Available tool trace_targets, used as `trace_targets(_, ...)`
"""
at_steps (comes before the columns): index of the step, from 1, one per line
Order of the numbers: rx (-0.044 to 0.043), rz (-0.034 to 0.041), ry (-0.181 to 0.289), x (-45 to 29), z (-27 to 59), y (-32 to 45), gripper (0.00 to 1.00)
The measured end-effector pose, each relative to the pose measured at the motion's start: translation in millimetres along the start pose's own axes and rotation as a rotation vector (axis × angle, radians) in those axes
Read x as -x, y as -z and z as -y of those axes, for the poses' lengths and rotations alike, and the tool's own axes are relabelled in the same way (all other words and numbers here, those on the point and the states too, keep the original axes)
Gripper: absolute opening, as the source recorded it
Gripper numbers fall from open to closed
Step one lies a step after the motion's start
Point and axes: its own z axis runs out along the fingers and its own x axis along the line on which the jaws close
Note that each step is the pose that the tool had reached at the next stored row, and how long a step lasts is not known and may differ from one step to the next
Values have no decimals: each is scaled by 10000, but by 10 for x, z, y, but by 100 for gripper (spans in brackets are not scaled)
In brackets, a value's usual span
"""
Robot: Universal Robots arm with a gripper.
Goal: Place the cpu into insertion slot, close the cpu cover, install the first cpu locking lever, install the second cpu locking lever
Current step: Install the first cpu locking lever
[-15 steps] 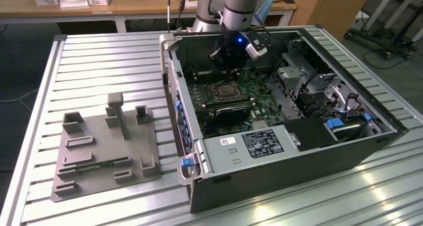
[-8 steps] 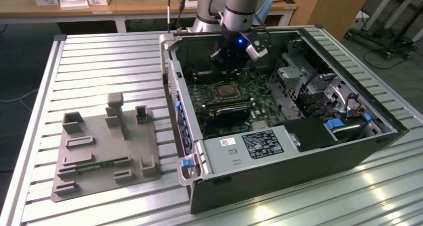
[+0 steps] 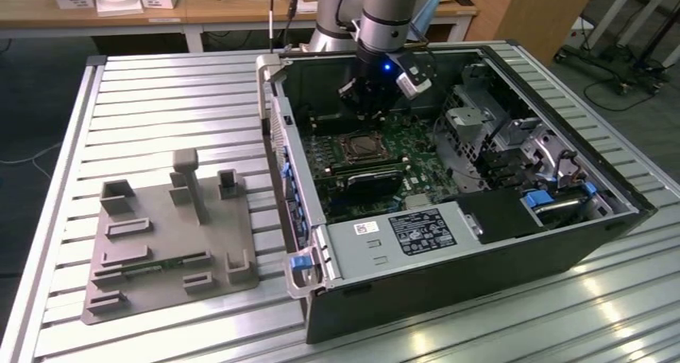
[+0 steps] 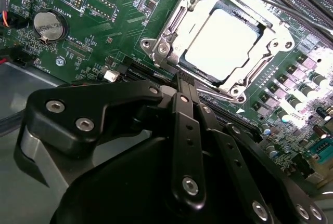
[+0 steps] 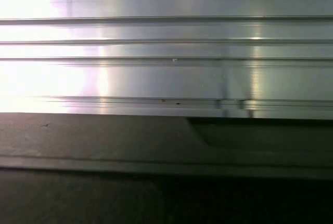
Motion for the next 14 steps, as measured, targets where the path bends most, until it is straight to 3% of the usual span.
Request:
trace_targets(11, 11, 0, 1, 13, 0, 0, 10)
trace_targets(12, 63, 0, 0, 13, 0, 0, 10)
trace_targets(14, 254, 3, -2, 14, 0, 0, 10)
